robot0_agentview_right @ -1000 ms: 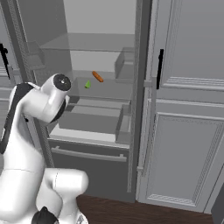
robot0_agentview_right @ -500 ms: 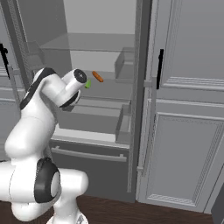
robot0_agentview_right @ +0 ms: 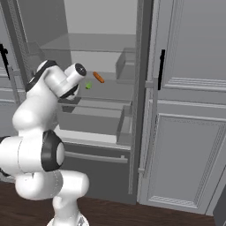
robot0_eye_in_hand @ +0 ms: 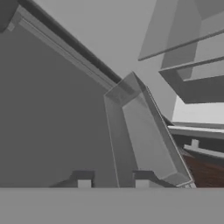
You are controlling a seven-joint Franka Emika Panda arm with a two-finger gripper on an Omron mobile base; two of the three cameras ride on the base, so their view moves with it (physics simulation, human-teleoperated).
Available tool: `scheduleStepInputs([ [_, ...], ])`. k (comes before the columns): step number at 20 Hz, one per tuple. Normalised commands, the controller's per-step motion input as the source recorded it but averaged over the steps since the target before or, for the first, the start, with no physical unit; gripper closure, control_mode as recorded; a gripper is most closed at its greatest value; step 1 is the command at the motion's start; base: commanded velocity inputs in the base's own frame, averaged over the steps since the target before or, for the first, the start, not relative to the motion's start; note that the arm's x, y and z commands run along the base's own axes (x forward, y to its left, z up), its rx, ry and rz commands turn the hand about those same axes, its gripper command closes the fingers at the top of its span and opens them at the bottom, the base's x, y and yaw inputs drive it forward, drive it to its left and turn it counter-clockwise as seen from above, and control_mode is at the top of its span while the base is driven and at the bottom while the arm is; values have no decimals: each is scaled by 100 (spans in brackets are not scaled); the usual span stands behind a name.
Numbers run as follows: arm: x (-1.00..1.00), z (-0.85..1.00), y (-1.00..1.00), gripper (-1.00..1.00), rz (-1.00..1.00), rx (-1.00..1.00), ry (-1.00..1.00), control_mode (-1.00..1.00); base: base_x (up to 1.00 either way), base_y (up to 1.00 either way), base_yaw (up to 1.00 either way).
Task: Grab a lemon wedge from the fridge and one ice cube from the ice bowl, and put them in the glass of lemonade.
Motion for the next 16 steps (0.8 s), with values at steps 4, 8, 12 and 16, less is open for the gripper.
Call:
scheduleStepInputs([
  [4,-46,-22,42,-100,7,0,-1,-100,0,0,0],
  [8,-52,-22,36,-100,9,1,0,-100,0,0,0],
  [12,-58,-2,54,-100,10,1,-1,-100,0,0,0],
  [16,-39,0,66,-100,10,0,-3,-100,0,0,0],
])
